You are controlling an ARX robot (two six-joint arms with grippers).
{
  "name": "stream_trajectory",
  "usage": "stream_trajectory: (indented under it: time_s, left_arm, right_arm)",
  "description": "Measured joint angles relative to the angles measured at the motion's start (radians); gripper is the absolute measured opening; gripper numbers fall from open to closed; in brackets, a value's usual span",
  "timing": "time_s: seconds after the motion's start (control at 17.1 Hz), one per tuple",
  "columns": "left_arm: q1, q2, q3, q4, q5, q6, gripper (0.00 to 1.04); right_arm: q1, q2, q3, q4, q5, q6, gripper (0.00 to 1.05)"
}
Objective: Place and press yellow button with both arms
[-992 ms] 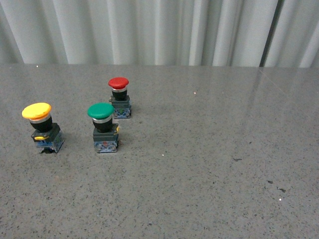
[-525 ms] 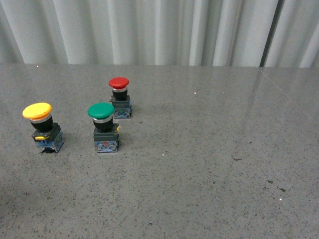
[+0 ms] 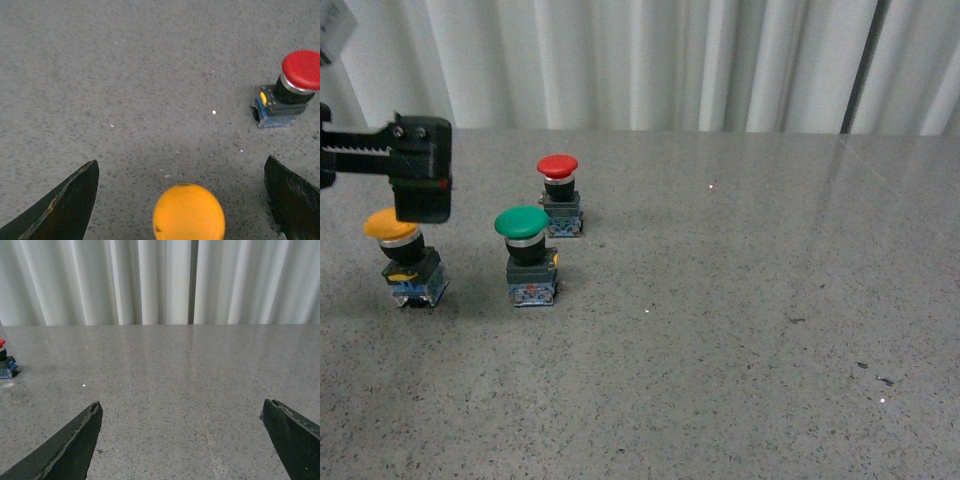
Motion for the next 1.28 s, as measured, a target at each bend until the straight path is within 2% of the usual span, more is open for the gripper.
stream_trajectory:
  time_s: [0.35, 0.41, 0.64, 0.7, 0.88, 0.99, 1.11, 1.28]
  left_arm:
    - [-0.023, 0.042, -0.004, -0.009, -0.005, -0.021, 0.98]
    - [-0.023, 0.042, -0.013, -0.005, -0.007, -0.021, 0.92]
    - [-0.022, 0.043, -0.023, -0.010, -0.015, -0.021, 0.45]
    - [-0.023, 0.042, -0.023, -0.014, -0.018, -0.020, 0.38]
    - [-0.044, -0.035, -0.018, -0.058, -0.050, -0.011, 0.36]
    - [-0.098, -0.111, 0.064, -0.096, -0.074, 0.001, 0.35]
    - [-0.188, -0.101, 0.206, -0.118, -0.083, -0.002, 0.35]
    - [-0.326, 0.069, 0.375, -0.150, -0.097, -0.058, 0.35]
  right_arm:
    - [0.000, 0.000, 0.000, 0.000, 0.000, 0.000, 0.98]
    - [0.000, 0.000, 0.000, 0.000, 0.000, 0.000, 0.98]
    - [0.000, 0.000, 0.000, 0.000, 0.000, 0.000, 0.98]
    - [0.000, 0.000, 0.000, 0.000, 0.000, 0.000, 0.98]
    - [0.000, 0.000, 0.000, 0.000, 0.000, 0.000, 0.98]
    - [0.000, 0.000, 0.000, 0.000, 0.000, 0.000, 0.98]
    - [0.000, 0.000, 0.000, 0.000, 0.000, 0.000, 0.98]
    - [0.000, 0.000, 0.000, 0.000, 0.000, 0.000, 0.98]
